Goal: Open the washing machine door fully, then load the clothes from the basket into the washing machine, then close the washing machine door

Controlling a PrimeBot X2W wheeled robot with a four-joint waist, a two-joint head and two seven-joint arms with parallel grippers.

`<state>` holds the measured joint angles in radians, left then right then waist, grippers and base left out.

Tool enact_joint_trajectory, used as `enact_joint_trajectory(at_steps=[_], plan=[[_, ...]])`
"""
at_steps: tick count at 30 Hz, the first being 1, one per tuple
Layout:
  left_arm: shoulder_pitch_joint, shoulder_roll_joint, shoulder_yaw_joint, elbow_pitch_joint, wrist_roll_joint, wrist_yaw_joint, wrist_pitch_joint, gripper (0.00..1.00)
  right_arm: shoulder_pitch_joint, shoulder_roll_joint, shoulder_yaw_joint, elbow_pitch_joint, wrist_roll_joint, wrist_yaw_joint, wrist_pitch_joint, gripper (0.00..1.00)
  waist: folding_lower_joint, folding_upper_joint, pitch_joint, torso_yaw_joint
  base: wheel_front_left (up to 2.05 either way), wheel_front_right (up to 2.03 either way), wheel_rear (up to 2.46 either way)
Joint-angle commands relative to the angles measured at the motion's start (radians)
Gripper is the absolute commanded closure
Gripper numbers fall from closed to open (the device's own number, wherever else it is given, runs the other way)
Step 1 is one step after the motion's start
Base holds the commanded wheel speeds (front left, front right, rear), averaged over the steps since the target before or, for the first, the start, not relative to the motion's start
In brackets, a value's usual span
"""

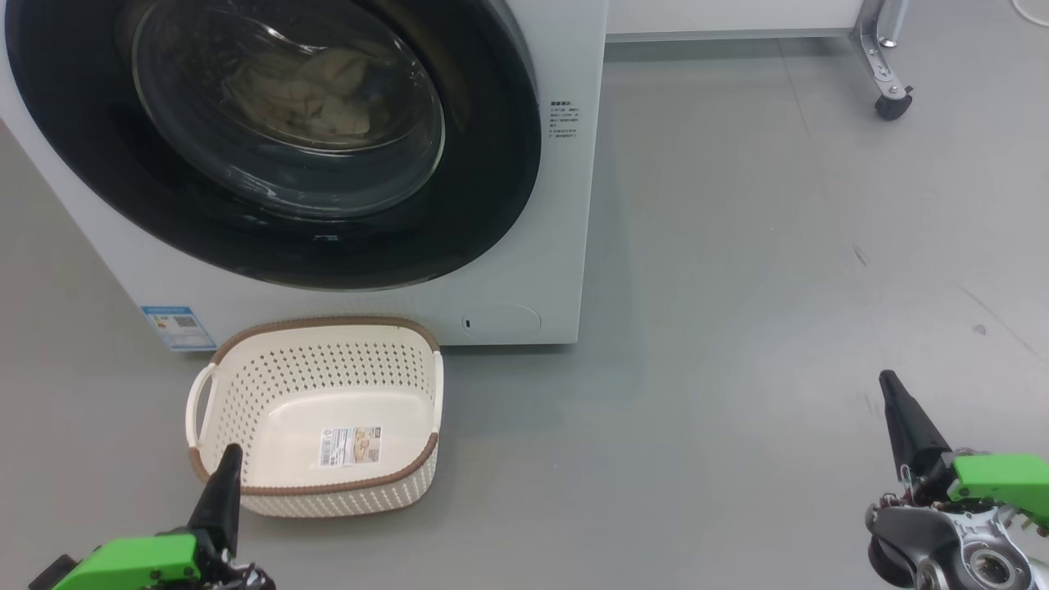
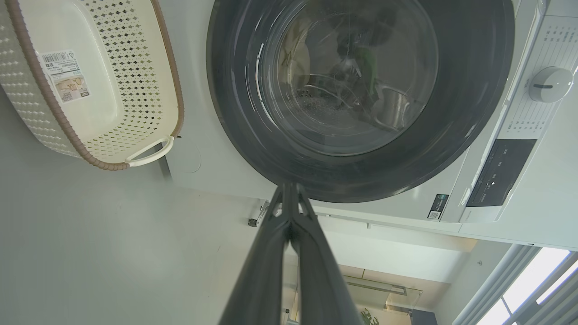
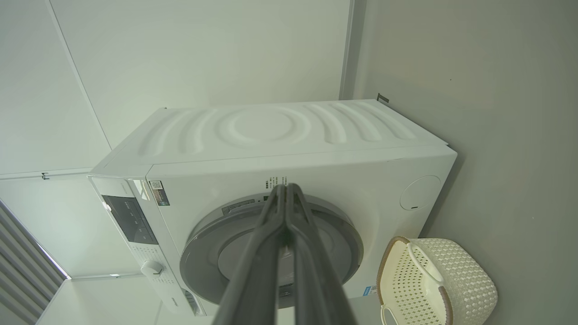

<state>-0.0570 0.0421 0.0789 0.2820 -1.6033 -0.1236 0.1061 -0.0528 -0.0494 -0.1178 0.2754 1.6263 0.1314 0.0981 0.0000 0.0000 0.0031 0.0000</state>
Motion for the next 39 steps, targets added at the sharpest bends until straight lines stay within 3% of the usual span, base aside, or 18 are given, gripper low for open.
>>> enact_joint_trajectory(at_steps=[1,39], plan=[[-0.051,0.008,0.036,-0.037,-0.005,-0.007,0.008,1.0,-0.054,-0.01,0.016,-0.031,-0.008,-0.001,0.006,1.0,0.0,0.0,0.0,0.0,0.0,0.0,0.0],[-0.051,0.008,0.036,-0.037,-0.004,-0.007,0.008,1.0,-0.055,-0.006,0.011,-0.031,-0.012,-0.001,0.01,1.0,0.0,0.0,0.0,0.0,0.0,0.0,0.0]])
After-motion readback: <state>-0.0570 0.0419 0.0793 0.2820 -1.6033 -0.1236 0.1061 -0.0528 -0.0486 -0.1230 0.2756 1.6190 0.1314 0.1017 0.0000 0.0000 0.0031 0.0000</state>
